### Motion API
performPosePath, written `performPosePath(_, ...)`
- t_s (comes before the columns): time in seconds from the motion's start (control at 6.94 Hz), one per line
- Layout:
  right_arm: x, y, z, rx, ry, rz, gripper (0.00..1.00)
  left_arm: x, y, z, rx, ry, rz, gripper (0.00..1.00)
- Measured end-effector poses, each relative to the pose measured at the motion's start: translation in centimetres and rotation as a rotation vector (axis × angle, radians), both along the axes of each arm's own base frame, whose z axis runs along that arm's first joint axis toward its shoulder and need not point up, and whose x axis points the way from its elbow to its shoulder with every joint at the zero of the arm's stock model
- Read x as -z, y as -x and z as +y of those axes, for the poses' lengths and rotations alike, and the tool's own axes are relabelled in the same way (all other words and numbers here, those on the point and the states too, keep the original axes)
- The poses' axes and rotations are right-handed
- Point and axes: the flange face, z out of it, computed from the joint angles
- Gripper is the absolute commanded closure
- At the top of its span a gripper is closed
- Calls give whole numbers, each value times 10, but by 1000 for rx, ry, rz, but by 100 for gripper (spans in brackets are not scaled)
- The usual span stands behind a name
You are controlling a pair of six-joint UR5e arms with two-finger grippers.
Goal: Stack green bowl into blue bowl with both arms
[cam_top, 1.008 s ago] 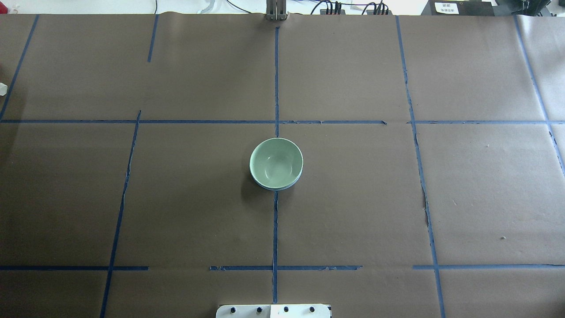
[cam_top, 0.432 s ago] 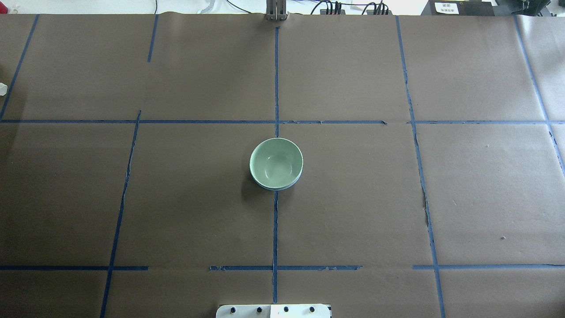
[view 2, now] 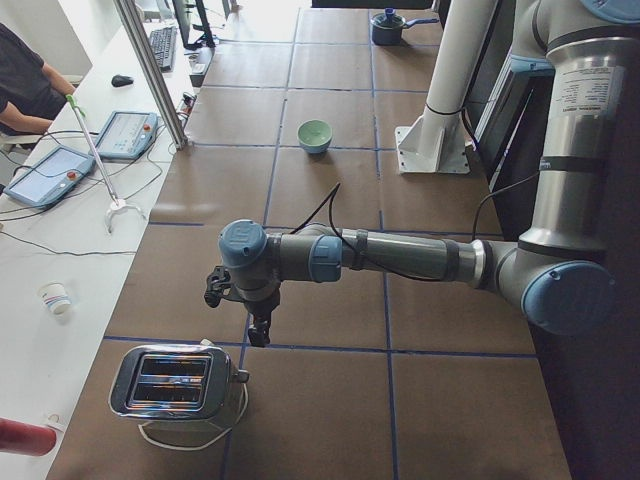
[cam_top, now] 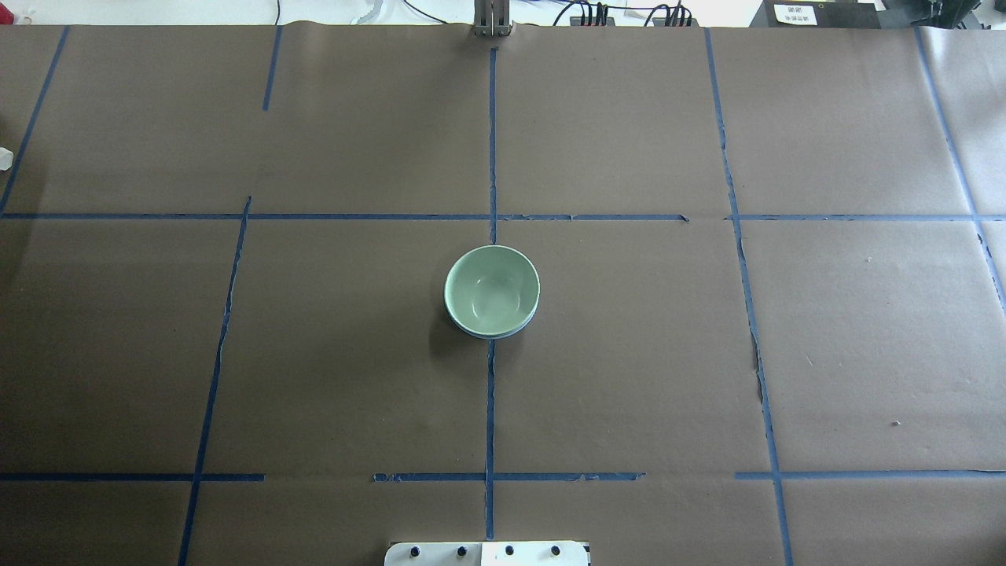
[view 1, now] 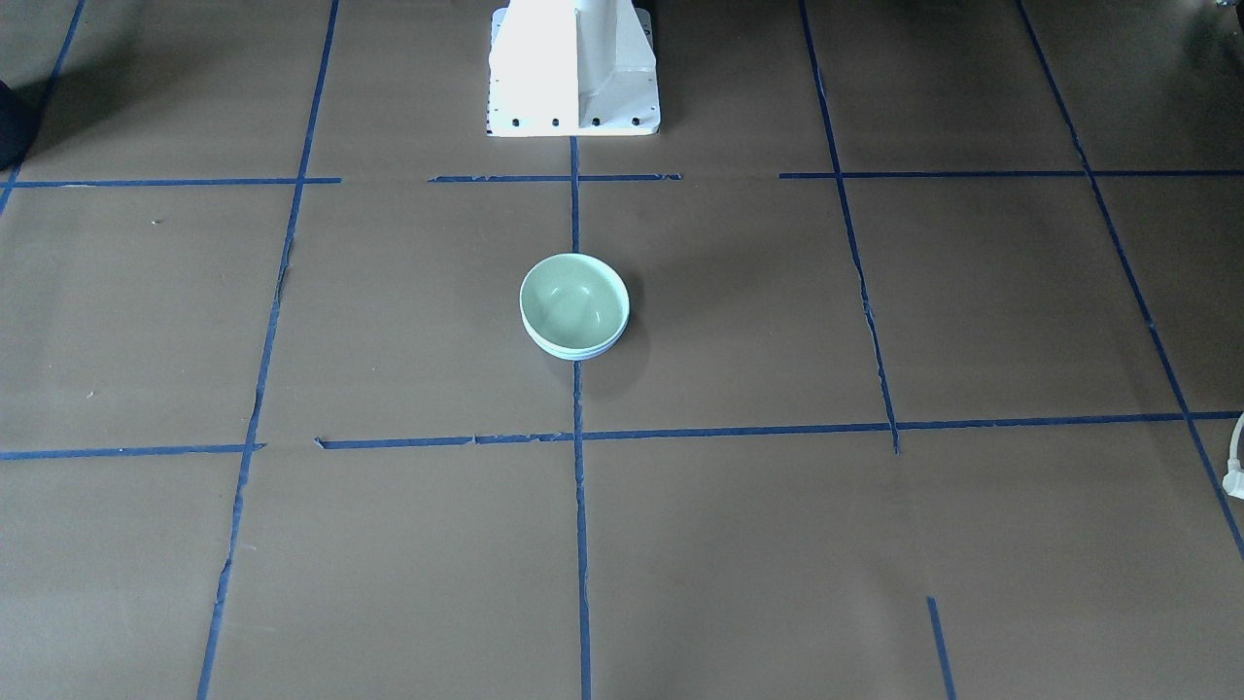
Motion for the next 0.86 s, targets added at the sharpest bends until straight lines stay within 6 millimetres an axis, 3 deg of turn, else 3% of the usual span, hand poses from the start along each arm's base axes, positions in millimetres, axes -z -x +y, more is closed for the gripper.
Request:
performPosePath(0.43,-1,0,-1,-3,-28,3,0,-15,15,15,-8,-8,2,0)
performPosePath(0.86,-4,0,1,-2,-35,3,0,-18,19,19,-4,-5,8,0)
